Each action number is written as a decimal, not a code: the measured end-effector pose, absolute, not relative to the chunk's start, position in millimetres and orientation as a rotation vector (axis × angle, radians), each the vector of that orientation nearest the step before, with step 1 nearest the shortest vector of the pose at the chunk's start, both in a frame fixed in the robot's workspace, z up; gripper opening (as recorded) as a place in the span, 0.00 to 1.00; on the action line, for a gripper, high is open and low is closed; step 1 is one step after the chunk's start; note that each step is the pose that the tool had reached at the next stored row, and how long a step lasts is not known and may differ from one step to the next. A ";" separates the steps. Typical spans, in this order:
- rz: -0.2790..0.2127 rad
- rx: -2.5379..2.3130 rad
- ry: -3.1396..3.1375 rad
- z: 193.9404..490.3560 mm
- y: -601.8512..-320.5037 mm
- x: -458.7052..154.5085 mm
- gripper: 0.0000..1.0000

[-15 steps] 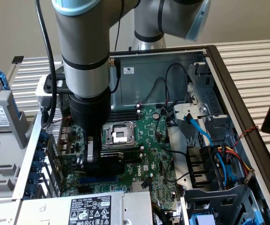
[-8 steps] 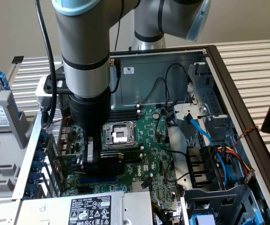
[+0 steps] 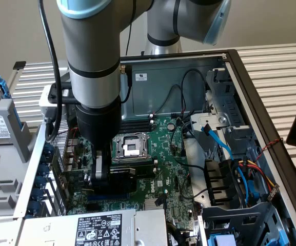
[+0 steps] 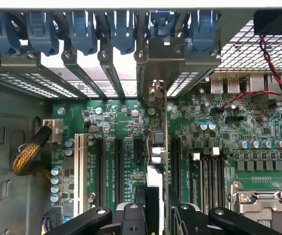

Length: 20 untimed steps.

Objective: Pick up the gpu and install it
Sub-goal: 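Insert the gpu into the slot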

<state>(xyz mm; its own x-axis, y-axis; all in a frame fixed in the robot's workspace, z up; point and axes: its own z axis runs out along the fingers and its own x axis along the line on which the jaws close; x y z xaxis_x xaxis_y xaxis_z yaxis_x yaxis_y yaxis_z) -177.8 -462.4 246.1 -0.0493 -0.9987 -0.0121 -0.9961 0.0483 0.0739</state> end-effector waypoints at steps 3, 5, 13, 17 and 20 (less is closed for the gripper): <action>-0.096 2.136 -2.243 245.8 -462.4 -177.8 0.27; -0.096 2.136 -2.243 245.8 -462.4 -177.8 0.27; -0.095 2.136 -2.243 245.7 -462.4 -177.8 0.27; -0.093 2.135 -2.242 245.5 -462.4 -177.8 0.27; -0.092 2.135 -2.242 245.5 -462.3 -177.8 0.27</action>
<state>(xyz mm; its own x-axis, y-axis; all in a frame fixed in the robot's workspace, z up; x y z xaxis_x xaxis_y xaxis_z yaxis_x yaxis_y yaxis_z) -177.8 -462.3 245.5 -0.0494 -0.9987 -0.0087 -0.9961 0.0487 0.0737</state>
